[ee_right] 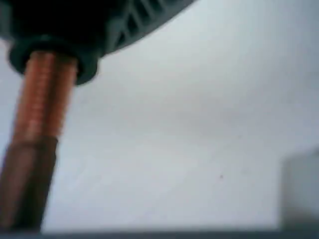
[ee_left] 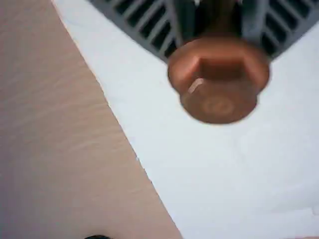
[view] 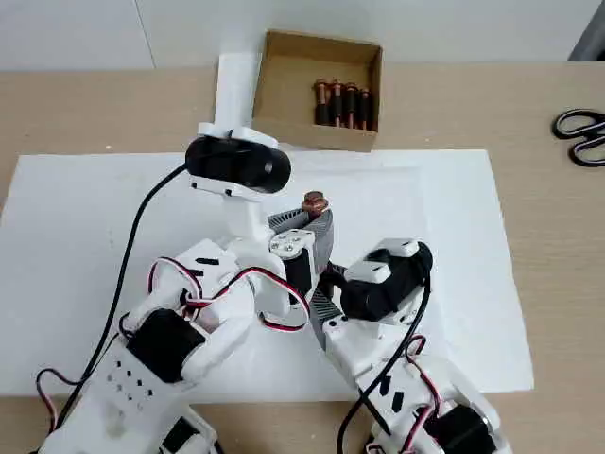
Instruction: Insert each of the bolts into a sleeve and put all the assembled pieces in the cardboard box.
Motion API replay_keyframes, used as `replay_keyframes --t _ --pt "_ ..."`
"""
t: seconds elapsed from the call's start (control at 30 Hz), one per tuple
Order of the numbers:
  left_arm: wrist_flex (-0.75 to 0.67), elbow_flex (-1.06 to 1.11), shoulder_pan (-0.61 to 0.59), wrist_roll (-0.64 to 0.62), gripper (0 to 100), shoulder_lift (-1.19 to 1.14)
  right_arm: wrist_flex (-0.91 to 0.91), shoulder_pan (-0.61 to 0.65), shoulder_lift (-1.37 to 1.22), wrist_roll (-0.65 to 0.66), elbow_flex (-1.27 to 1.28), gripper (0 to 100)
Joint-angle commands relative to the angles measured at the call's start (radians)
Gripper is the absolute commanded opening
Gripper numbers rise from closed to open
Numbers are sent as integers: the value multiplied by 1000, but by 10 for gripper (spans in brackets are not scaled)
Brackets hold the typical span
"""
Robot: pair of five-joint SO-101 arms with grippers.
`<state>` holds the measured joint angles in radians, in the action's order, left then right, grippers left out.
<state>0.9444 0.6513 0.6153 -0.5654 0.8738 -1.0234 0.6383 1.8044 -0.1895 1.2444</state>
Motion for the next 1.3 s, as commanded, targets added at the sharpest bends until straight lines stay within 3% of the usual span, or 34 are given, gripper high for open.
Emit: replay_keyframes --t 0.0,0.57,0.8,1.1,1.27 --pt "-5 4 -6 -6 6 6 5 18 12 -15 -71 4" --pt "267 13 164 -6 6 169 7 22 8 -15 -64 5" --pt "269 156 250 -8 6 170 13 22 8 -15 -64 5" --pt "224 216 252 -2 12 170 13 22 8 -15 -64 5" --pt "230 216 252 -3 130 172 13 22 8 -15 -64 5"
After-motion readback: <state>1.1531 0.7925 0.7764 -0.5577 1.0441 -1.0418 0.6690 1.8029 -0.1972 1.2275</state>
